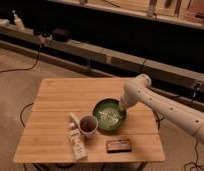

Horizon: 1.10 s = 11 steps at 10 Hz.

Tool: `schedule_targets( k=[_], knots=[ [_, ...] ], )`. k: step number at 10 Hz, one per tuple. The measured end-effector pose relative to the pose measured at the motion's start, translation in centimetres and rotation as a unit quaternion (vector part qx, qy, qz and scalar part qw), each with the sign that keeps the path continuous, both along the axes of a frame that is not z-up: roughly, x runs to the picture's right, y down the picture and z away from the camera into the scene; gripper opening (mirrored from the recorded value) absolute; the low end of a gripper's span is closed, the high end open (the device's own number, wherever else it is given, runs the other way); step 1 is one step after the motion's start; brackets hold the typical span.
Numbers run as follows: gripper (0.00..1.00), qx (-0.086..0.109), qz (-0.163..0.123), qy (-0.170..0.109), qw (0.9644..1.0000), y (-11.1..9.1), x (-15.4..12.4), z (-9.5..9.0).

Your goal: Drag the ceramic bowl in a circle

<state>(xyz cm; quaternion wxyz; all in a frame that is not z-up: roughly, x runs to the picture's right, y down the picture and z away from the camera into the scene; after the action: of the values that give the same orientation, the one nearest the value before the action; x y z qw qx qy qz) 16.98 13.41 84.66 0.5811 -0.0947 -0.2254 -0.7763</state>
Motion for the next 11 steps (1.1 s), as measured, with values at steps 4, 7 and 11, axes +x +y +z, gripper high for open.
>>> schedule_targets(
  k=[4,7,11],
  knots=[
    [0.06,0.075,0.077,0.076,0.9913,1.7,8.2,-3.0],
    [0.06,0.121,0.133,0.136,0.9743,0.7,14.0,-1.1],
    [0.06,0.152,0.170,0.145,0.9629,-1.0,14.6,2.6]
  ],
)
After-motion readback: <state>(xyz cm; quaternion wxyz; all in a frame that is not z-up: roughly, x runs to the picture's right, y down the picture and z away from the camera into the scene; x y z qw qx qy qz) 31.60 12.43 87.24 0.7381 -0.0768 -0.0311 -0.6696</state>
